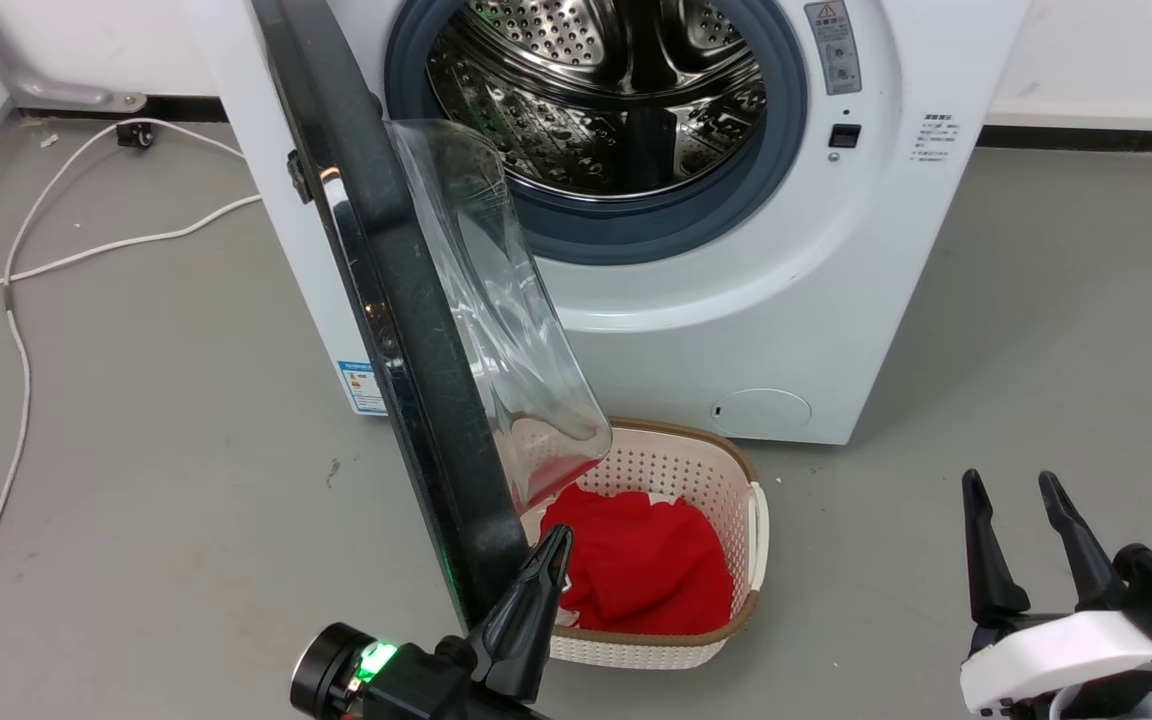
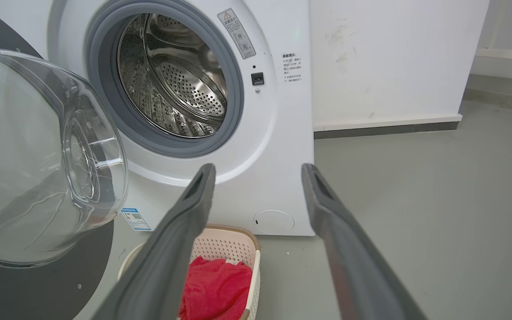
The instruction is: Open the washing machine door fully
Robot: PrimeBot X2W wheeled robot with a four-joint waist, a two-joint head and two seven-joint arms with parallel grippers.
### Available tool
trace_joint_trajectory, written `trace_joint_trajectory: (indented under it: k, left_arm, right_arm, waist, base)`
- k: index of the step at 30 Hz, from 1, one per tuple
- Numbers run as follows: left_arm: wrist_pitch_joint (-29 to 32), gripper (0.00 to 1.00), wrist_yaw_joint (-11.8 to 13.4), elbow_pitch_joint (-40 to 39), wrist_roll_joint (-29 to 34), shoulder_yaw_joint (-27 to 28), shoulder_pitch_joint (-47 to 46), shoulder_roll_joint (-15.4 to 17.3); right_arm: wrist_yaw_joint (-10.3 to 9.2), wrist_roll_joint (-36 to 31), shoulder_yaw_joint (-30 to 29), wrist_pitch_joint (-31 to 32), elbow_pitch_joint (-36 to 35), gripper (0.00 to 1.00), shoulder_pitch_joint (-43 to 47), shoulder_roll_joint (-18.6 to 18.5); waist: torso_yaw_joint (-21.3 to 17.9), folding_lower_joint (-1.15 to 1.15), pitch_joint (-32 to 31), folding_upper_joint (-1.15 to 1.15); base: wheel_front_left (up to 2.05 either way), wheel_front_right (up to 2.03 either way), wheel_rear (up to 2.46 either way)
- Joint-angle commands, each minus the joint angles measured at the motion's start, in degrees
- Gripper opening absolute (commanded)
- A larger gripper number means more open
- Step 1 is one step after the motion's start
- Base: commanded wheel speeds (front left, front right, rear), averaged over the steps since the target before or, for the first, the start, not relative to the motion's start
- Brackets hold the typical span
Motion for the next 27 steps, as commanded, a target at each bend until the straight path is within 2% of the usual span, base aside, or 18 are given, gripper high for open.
trace_joint_trajectory:
  k: [1,12,17,21,27]
  left_arm:
    - [-0.16,0.00,0.88,0.43,-0.24,1.36,0.06,0.42]
    - [-0.63,0.00,4.03,-1.73,-0.26,2.13,3.81,0.13]
    - [-0.93,0.00,5.67,-1.96,-0.83,4.40,4.61,0.79]
    - [-1.20,0.00,7.04,-1.80,-1.39,7.47,4.65,1.70]
    - [-1.56,0.00,8.58,0.44,-4.27,15.59,3.67,4.10]
  right_arm:
    - [-0.04,0.07,-0.20,-0.02,-0.07,1.00,0.79,0.10]
    - [-0.04,0.39,-0.48,0.19,-0.37,1.00,0.65,0.10]
    - [-0.04,0.30,0.11,0.44,-0.49,1.00,0.03,0.10]
    - [-0.04,0.30,0.43,0.66,-0.33,1.00,-0.63,0.09]
    - [-0.04,0.20,0.86,0.78,-0.32,1.00,-0.99,0.09]
  waist:
    - [0.29,0.00,-0.02,0.00]
    - [8.39,0.00,0.29,0.00]
    - [11.71,0.00,0.75,0.00]
    - [12.56,0.00,1.02,0.00]
    - [11.78,0.00,1.60,0.00]
  base:
    - [0.00,0.00,0.00]
    - [0.00,0.00,0.00]
    - [0.00,0.00,0.00]
    - [0.00,0.00,0.00]
    - [0.00,0.00,0.00]
